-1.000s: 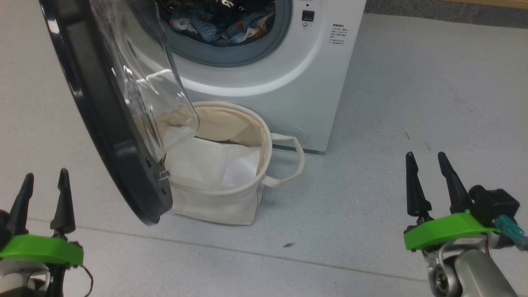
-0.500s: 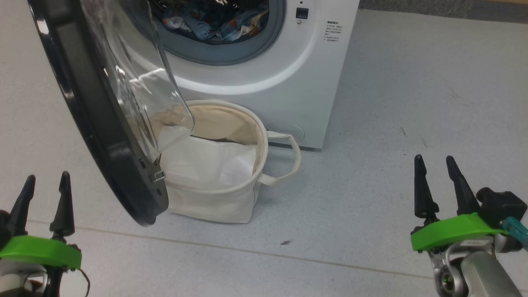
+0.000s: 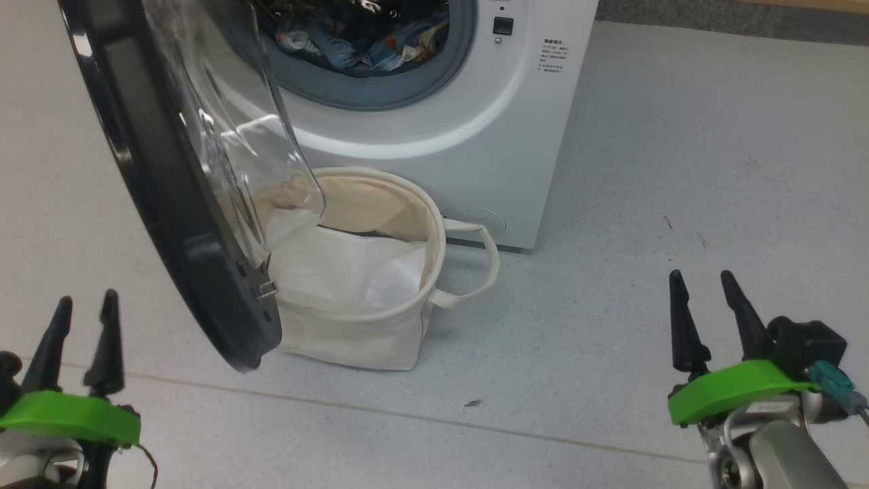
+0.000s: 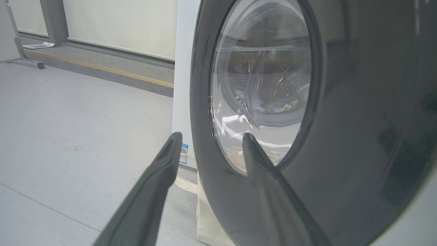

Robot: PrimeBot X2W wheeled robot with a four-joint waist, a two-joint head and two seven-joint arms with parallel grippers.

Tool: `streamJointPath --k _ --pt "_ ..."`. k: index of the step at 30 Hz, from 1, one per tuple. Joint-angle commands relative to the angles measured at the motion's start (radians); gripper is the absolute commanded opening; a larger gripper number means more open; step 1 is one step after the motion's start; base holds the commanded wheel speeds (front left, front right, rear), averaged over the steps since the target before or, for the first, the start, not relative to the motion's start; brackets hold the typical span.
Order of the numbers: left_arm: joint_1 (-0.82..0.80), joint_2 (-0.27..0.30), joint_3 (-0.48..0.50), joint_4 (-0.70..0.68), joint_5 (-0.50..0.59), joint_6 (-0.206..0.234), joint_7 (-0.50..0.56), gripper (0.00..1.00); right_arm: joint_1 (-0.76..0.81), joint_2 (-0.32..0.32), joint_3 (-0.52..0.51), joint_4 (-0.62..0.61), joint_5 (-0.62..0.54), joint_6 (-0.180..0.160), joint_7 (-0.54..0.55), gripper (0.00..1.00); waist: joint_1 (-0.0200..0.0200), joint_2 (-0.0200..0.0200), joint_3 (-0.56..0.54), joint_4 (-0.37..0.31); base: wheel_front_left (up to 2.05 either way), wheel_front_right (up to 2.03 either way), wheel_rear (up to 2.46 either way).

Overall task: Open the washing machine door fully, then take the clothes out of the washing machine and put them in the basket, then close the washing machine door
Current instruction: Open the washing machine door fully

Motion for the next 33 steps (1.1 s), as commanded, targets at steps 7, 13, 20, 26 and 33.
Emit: streamJointPath --k 7,13,20,26,33 --pt "-0.046 0.064 0.044 -0.076 -0.065 -0.006 -0.012 0.00 -0.063 -0.032 0.034 0.011 0.014 0.001 -0.012 1.00 0.0000 -0.0001 -0.003 0.011 0.00 0.00 0.00" --pt "-0.101 0.084 0.050 -0.234 -0.058 0.039 0.038 0.00 -0.052 -0.043 0.017 0.021 0.018 0.001 -0.012 1.00 0.0000 -0.0001 -0.024 0.046 0.00 0.00 0.00" --pt "-0.150 0.068 -0.036 -0.622 0.009 0.179 0.252 0.00 -0.038 -0.042 0.012 0.017 0.016 0.001 -0.012 1.00 0.0000 -0.0001 -0.033 0.077 0.00 0.00 0.00" --pt "-0.169 -0.017 -0.188 -0.848 0.053 0.276 0.435 0.00 -0.042 -0.042 0.013 0.013 0.013 0.001 -0.012 1.00 0.0000 -0.0001 -0.014 0.093 0.00 0.00 0.00" --pt "-0.164 -0.140 -0.315 -0.801 0.096 0.357 0.479 0.00 -0.053 -0.041 0.008 0.009 0.010 0.001 -0.012 1.00 0.0000 -0.0001 0.004 0.106 0.00 0.00 0.00"
